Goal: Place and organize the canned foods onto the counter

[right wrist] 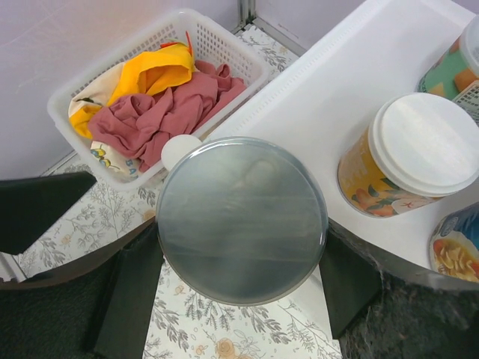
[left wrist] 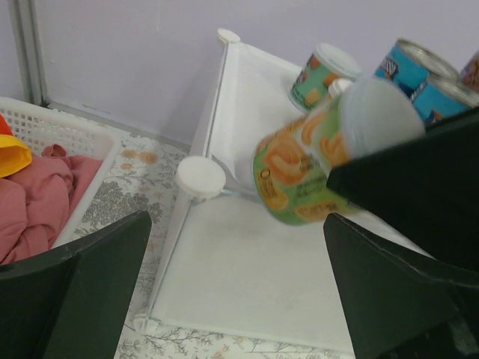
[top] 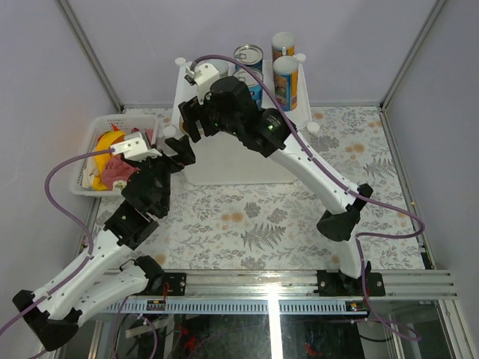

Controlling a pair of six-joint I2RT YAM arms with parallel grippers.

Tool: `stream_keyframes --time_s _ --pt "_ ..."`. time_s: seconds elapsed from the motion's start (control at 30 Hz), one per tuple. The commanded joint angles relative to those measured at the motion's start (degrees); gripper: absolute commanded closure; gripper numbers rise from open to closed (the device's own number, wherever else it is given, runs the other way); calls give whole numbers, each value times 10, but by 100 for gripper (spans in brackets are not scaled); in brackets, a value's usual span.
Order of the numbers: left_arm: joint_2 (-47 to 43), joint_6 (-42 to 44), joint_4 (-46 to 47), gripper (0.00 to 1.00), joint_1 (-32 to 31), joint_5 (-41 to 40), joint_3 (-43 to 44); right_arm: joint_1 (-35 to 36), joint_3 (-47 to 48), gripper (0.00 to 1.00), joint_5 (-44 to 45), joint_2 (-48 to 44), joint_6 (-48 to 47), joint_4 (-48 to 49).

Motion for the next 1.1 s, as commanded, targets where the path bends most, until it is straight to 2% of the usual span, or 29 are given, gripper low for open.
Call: stream_keyframes --time_s 0.0,0.3,0.7,1.07 --pt "-13 63 94 0 3 56 -35 -12 46 100 -7 -3 6 69" --pt "23 137 150 0 3 98 -56 -19 50 100 -17 2 14 64" --pt "99 201 242 0 5 66 -39 -20 47 100 -31 1 24 57" --pt "156 241 324 0 26 71 -19 -20 39 100 -40 -4 36 44"
